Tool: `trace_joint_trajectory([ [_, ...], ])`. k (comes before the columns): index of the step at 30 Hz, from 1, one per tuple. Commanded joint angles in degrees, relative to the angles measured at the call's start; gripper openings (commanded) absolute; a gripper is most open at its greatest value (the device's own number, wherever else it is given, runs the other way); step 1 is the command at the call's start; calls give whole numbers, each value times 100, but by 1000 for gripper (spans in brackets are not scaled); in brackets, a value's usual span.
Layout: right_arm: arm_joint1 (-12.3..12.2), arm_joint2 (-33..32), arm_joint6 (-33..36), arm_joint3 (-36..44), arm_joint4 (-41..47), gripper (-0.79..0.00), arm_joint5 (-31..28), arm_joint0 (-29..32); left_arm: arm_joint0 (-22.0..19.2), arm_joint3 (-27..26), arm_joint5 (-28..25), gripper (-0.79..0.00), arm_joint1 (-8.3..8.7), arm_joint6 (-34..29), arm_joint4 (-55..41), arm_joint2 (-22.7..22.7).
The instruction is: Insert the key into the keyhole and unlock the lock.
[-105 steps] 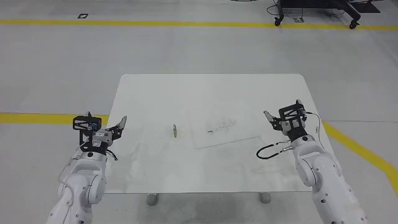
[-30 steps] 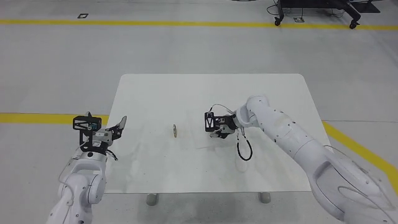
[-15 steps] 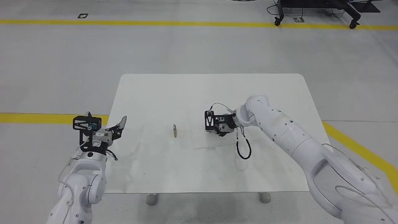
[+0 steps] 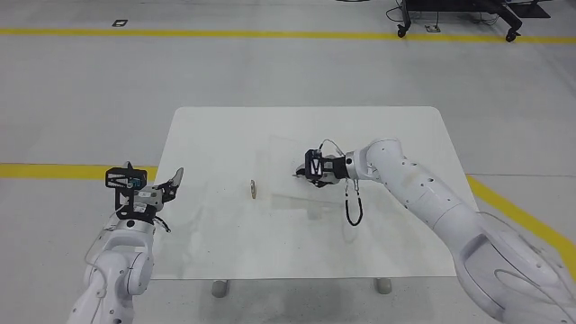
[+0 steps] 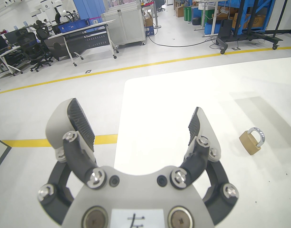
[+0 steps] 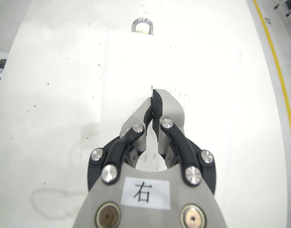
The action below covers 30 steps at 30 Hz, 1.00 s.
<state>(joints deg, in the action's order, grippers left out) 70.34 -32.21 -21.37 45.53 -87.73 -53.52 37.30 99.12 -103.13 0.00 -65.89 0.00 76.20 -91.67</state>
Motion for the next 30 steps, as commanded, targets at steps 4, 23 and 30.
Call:
trace_joint_trajectory([
  [4,2,2,69,-1,5,-785,-6,-2,0,0,0,0,0,0,0,0],
  [23,-34,-62,-246,267,-288,-785,417,249,-1217,-595,-920,0,-33,-1755,-51,887],
  [30,-184,-127,-976,365,-865,-785,755,403,-2531,37,-1096,0,-185,-2810,864,2291],
])
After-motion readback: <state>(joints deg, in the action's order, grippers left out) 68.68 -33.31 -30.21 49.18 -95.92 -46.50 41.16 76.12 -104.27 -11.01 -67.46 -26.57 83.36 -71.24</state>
